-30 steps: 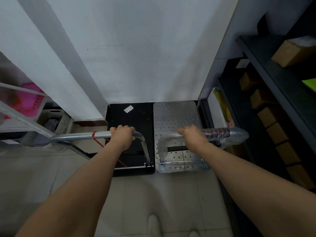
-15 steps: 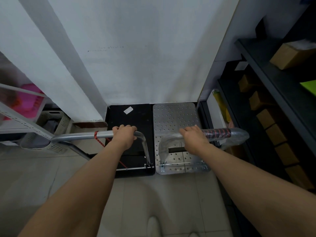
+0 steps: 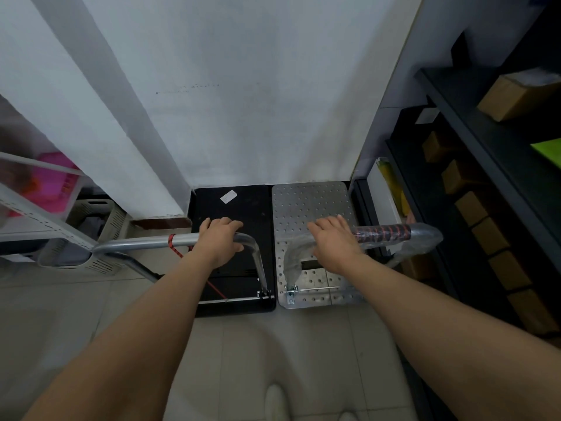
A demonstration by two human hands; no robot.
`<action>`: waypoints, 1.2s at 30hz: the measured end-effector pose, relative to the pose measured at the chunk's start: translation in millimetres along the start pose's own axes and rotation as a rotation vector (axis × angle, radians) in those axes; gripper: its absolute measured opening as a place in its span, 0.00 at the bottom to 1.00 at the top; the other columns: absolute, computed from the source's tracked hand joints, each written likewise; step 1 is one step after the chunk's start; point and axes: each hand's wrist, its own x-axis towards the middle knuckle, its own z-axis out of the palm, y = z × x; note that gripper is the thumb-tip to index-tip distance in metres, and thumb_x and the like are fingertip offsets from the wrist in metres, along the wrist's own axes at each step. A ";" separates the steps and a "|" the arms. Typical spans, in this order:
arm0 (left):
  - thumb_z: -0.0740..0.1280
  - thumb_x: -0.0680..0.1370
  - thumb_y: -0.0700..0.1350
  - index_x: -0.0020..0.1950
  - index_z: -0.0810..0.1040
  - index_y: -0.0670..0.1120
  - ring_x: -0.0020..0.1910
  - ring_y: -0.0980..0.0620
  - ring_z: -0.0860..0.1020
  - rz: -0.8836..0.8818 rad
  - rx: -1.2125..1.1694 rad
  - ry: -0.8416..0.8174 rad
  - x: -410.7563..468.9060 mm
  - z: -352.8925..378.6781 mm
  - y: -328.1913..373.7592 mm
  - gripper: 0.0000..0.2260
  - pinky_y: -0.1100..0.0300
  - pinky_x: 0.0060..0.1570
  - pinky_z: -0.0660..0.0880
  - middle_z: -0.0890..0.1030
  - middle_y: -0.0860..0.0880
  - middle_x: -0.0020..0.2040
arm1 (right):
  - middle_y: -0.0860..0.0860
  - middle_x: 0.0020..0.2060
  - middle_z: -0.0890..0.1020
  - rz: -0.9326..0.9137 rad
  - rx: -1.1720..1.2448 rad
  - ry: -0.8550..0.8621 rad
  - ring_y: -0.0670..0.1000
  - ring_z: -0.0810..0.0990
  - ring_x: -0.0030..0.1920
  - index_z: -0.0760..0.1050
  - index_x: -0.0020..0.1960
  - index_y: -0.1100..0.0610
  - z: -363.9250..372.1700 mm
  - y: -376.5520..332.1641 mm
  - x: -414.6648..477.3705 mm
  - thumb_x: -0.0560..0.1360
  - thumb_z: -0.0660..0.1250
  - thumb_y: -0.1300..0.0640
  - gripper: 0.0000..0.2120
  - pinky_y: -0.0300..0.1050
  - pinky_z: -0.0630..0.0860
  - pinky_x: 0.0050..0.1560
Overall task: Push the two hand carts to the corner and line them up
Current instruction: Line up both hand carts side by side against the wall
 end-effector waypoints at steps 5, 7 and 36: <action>0.66 0.77 0.50 0.74 0.62 0.50 0.72 0.48 0.63 -0.011 0.022 0.047 -8.4 1.5 -11.1 0.27 0.49 0.74 0.50 0.66 0.48 0.72 | 0.54 0.70 0.67 -0.024 -0.002 0.018 0.56 0.61 0.72 0.61 0.73 0.56 0.0 -12.8 -2.2 0.77 0.64 0.58 0.26 0.53 0.44 0.76; 0.64 0.79 0.48 0.72 0.67 0.50 0.66 0.47 0.69 -0.022 0.021 0.058 -10.4 3.0 -15.9 0.21 0.53 0.69 0.58 0.72 0.48 0.67 | 0.54 0.70 0.67 -0.038 -0.004 0.026 0.55 0.61 0.72 0.61 0.73 0.55 1.3 -17.6 -2.5 0.77 0.64 0.58 0.27 0.53 0.44 0.76; 0.61 0.77 0.61 0.60 0.75 0.52 0.56 0.47 0.74 -0.128 0.019 0.084 -9.0 -3.4 -9.5 0.18 0.53 0.58 0.64 0.79 0.48 0.54 | 0.53 0.68 0.70 -0.078 0.084 -0.015 0.55 0.62 0.71 0.65 0.71 0.55 -4.4 -58.0 10.2 0.79 0.62 0.54 0.21 0.51 0.47 0.76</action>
